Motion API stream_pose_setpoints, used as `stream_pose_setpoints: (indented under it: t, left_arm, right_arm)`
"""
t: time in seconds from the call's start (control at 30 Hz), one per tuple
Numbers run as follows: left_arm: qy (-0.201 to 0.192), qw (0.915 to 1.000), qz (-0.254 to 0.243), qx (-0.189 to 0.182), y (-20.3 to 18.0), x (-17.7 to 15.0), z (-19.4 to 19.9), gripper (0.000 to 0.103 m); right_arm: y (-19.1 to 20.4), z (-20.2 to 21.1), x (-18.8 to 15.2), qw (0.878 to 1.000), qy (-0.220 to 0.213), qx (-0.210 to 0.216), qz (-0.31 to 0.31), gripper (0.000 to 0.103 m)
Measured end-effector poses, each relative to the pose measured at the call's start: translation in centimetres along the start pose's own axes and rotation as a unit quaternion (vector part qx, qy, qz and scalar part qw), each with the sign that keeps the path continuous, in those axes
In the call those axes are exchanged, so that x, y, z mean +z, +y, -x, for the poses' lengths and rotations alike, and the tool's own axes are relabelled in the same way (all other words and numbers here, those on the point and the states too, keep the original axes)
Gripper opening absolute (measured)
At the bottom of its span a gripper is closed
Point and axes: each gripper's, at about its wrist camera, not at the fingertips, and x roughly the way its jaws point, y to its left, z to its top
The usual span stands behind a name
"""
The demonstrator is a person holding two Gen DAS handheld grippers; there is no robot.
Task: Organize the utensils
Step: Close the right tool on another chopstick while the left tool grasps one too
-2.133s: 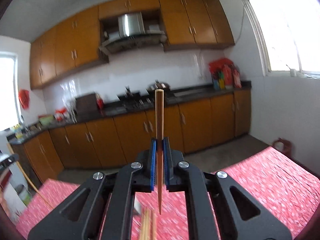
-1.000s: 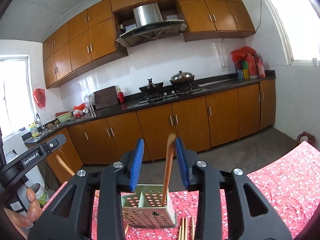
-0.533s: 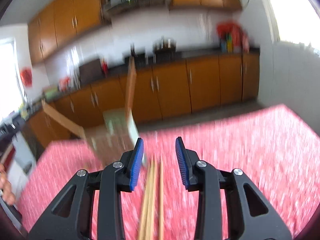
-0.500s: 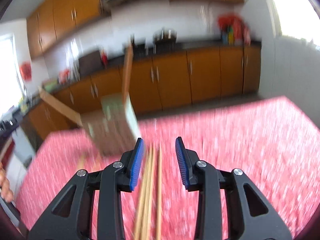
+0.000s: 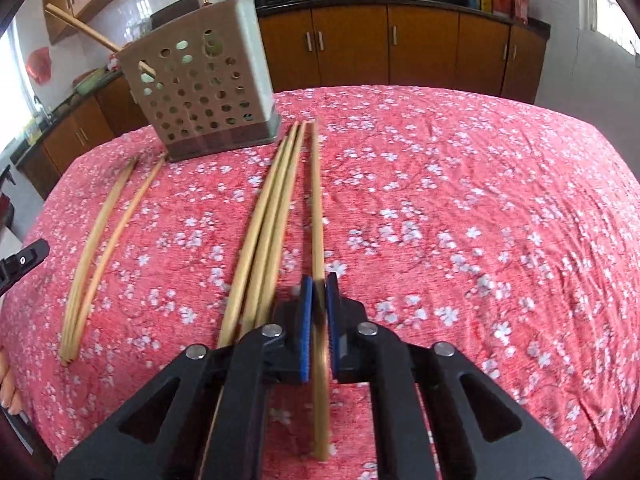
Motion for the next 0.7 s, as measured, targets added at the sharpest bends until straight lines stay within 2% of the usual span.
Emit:
stream_pose_setpoints:
  t: [0.1,0.2,0.33,0.7]
  left_arm:
    - [0.01,0.9998,-0.013,-0.006,-0.7,-0.2,-0.4,0.03]
    - [0.026,0.9992,-0.025,-0.017,-1.3,-0.7,-0.9,0.023]
    - [0.045,0.9979,-0.045,-0.01,-2.1,-1.2,-1.8,0.016]
    - [0.051,0.9961,-0.068,0.023,-2.6,-1.7,-2.3,0.015]
  right_arm:
    - [-2.1,0.2,0.2,0.999,-0.007,-0.03,-0.039,0.007]
    - [-3.8,0.1,0.7,0.997,-0.008,-0.041,-0.063,0.007]
    - [-3.9,0.0,1.0,0.998,-0.008,-0.042,-0.054,0.007]
    - [-3.5,0.4,0.6,0.999,-0.009,-0.038,-0.035,0.008]
